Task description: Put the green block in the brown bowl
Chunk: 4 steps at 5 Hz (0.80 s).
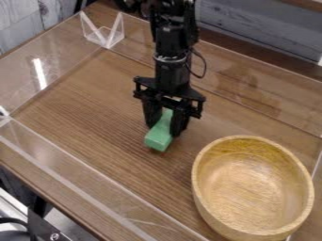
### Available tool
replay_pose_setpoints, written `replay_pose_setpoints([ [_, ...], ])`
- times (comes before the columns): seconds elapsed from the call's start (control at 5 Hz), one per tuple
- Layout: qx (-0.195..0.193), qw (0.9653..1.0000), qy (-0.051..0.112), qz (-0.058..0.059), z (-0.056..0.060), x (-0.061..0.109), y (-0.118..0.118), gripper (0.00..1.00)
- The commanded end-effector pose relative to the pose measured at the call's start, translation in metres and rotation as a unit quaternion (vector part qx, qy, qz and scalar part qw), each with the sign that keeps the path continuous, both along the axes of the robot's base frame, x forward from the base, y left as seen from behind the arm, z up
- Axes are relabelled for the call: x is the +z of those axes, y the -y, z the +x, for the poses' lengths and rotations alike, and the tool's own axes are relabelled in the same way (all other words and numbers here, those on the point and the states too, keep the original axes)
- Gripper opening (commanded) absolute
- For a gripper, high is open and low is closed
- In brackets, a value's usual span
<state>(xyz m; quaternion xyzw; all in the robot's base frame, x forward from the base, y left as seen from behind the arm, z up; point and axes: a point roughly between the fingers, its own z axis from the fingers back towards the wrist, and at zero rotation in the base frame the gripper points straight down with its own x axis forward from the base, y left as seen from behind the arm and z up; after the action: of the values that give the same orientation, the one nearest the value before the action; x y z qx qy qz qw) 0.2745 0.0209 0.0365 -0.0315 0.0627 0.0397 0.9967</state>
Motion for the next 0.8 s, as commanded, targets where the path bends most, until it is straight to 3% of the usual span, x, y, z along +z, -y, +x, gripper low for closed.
replay_pose_setpoints([
  [0.0, 0.002, 0.9992, 0.039, 0.002, 0.011, 0.030, 0.000, 0.00],
  [0.6, 0.000, 0.9990, 0.045, -0.007, 0.012, 0.054, 0.004, 0.00],
])
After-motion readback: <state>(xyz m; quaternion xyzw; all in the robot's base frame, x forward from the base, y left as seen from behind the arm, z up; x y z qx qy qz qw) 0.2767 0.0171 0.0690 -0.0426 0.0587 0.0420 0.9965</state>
